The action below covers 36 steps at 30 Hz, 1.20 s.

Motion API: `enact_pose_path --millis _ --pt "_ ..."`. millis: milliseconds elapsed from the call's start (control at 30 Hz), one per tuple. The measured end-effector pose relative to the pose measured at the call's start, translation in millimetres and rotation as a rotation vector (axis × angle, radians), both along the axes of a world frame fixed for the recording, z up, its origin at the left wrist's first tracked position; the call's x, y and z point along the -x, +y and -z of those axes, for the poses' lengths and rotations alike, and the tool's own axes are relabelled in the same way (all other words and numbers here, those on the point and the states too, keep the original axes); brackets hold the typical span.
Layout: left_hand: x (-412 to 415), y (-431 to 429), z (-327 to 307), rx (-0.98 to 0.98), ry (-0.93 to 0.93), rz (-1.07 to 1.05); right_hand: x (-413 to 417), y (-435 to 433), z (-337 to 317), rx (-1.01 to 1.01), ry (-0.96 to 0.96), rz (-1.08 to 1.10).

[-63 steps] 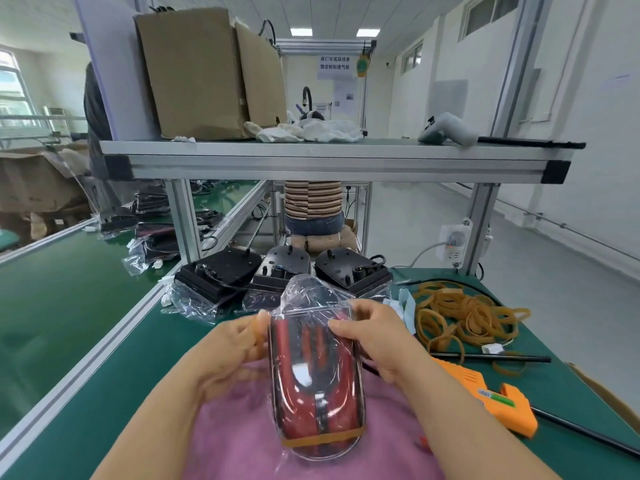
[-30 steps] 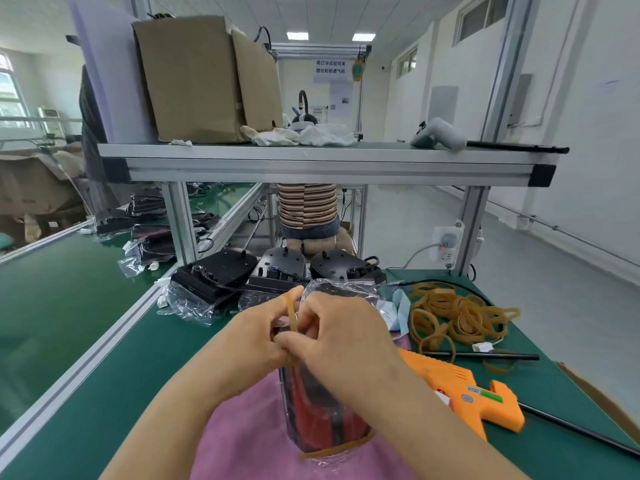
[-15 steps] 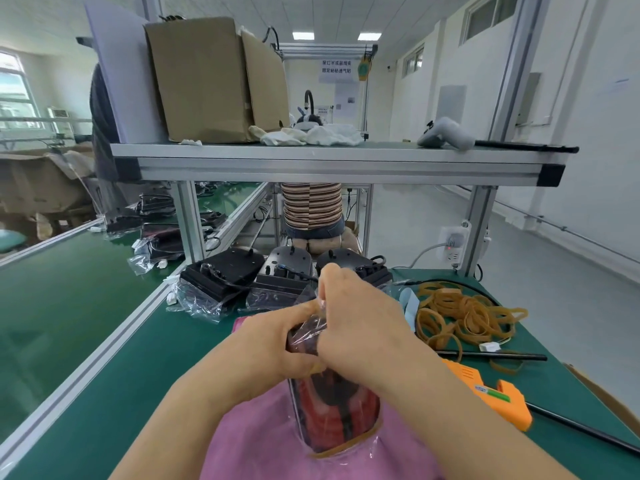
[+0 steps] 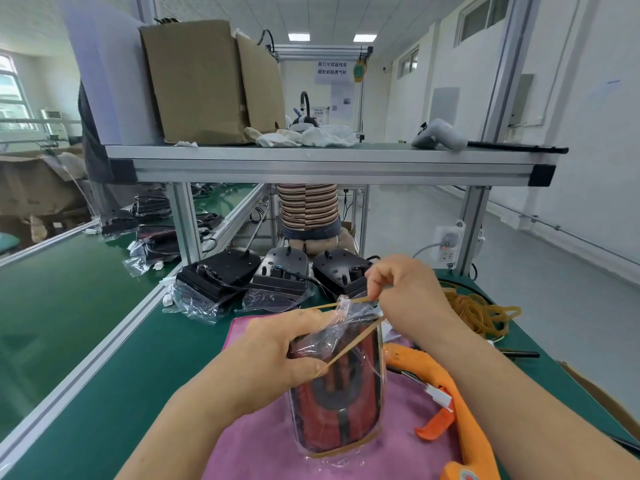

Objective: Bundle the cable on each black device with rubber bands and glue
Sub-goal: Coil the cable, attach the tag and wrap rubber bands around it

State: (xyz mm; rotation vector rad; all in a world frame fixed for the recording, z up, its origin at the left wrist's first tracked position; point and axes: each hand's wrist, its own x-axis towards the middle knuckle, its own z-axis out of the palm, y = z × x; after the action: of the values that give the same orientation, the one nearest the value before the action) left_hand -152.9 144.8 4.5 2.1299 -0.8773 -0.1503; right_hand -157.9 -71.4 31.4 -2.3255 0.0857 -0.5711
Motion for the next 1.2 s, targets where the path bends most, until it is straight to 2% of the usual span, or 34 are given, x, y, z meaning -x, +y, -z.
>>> enact_pose_path --millis 67,167,233,433,533,667,833,1000,1067,1200 --pt "0 -2 -2 -0.008 -0.021 0.016 -4 -10 9 -0.115 0.069 0.021" --pt "2 -3 -4 -0.031 -0.083 0.020 -9 -21 17 -0.172 0.258 -0.026" --pt "1 -4 -3 -0.033 -0.074 0.013 -10 -26 19 -0.117 0.375 -0.063" --pt "-1 -4 -1 -0.021 -0.066 0.033 -4 -27 27 0.058 0.550 -0.161" --pt "-4 1 4 0.003 -0.059 0.033 3 -25 31 0.037 0.621 -0.224" --pt "-8 9 14 0.066 -0.012 0.012 10 -22 47 -0.308 0.657 -0.313" --pt "-16 17 24 0.141 0.119 -0.029 0 -16 61 -0.598 0.582 -0.336" --pt "-19 17 36 0.234 0.162 -0.065 -5 -10 61 -0.697 0.559 -0.424" --pt "-19 12 43 0.354 0.185 -0.100 -5 -7 61 -0.795 0.526 -0.433" --pt "-19 -2 65 0.712 0.341 -0.242 -7 -4 76 -1.115 0.444 -0.415"
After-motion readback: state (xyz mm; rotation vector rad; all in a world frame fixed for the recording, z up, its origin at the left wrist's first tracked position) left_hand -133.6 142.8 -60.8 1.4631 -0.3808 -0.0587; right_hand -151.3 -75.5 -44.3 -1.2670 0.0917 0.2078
